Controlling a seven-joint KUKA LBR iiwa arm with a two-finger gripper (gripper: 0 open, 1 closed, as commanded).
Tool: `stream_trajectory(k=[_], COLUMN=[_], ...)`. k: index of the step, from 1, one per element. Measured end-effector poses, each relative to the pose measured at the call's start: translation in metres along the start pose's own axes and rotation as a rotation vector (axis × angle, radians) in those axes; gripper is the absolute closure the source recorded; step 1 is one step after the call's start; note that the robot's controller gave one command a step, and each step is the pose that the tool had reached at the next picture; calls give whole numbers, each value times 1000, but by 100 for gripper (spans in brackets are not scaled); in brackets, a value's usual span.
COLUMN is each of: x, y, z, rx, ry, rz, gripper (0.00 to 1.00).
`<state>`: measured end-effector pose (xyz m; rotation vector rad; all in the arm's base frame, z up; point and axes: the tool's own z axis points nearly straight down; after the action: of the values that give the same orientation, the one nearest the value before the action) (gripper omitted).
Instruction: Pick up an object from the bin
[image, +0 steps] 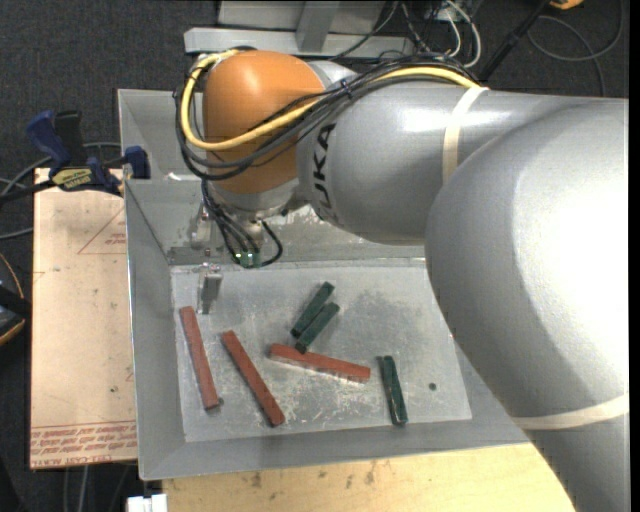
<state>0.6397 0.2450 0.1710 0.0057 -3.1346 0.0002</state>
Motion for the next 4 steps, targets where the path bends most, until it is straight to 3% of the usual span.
stream_trajectory(k=[1, 2, 3, 4], x=[-2, -7, -12, -12], y=[-1, 2, -32, -33], z=[-6, 36, 93, 95], rx=[-2, -2, -3, -1], ry=[-8, -13, -20, -19], rz=[3, -91, -599, -599], gripper=[0, 0, 100, 0])
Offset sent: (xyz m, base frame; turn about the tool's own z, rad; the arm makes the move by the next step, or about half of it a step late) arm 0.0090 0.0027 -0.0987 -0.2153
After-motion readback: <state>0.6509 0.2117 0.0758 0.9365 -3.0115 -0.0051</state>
